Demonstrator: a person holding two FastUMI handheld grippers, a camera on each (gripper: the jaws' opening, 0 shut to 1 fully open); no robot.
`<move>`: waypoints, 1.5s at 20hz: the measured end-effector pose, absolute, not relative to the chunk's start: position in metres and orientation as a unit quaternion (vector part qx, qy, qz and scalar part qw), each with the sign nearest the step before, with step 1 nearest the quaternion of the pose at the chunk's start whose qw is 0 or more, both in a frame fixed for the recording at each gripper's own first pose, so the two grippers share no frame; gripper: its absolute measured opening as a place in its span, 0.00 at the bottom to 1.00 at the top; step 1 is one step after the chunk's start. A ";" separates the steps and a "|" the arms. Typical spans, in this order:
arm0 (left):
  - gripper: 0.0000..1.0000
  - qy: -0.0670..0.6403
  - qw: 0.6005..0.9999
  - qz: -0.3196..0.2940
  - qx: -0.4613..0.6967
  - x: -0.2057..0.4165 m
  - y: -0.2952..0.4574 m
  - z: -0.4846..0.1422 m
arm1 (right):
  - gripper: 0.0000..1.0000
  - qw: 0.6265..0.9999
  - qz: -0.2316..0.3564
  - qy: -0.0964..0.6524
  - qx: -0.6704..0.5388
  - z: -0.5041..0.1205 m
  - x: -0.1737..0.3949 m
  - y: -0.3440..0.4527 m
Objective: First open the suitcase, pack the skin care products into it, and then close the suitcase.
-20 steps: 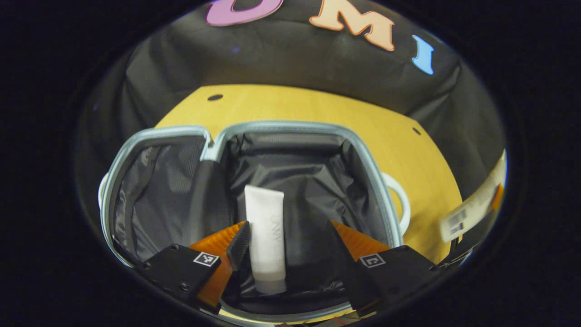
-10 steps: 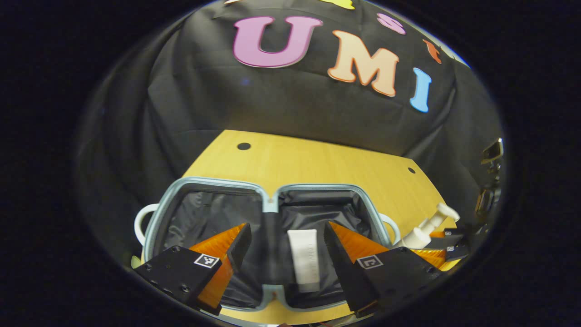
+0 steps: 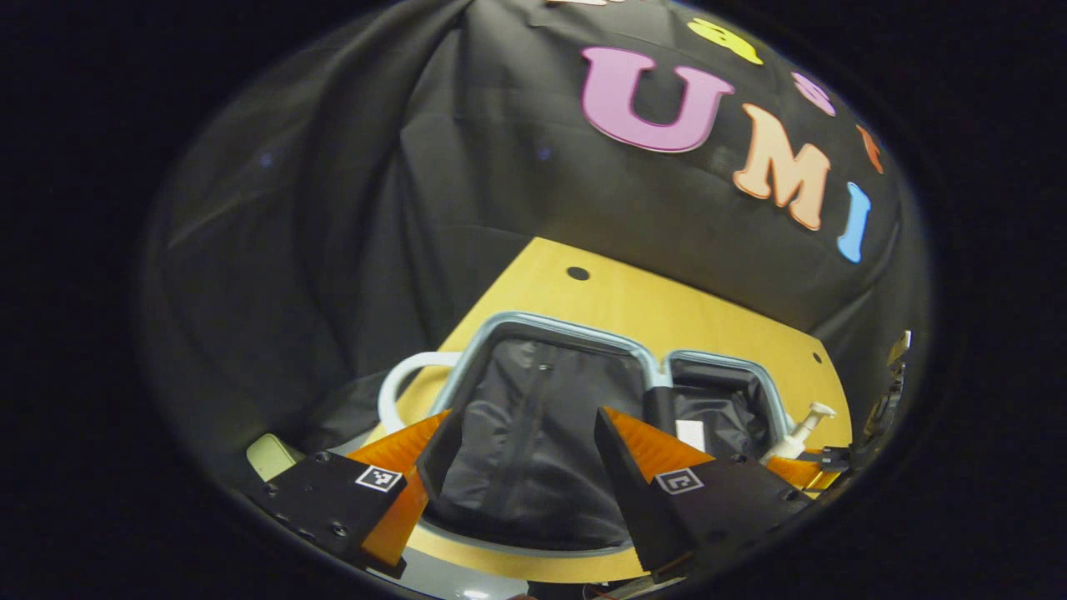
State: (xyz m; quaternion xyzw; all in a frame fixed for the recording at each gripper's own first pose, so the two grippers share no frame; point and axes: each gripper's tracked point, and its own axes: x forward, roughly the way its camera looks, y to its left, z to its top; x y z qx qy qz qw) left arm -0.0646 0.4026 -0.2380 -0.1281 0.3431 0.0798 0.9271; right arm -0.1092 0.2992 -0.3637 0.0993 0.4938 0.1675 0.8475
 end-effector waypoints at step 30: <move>0.13 0.493 0.836 0.122 -0.208 -0.027 0.515 -0.384 | 0.90 0.891 0.102 0.436 0.070 -0.313 -0.057 0.270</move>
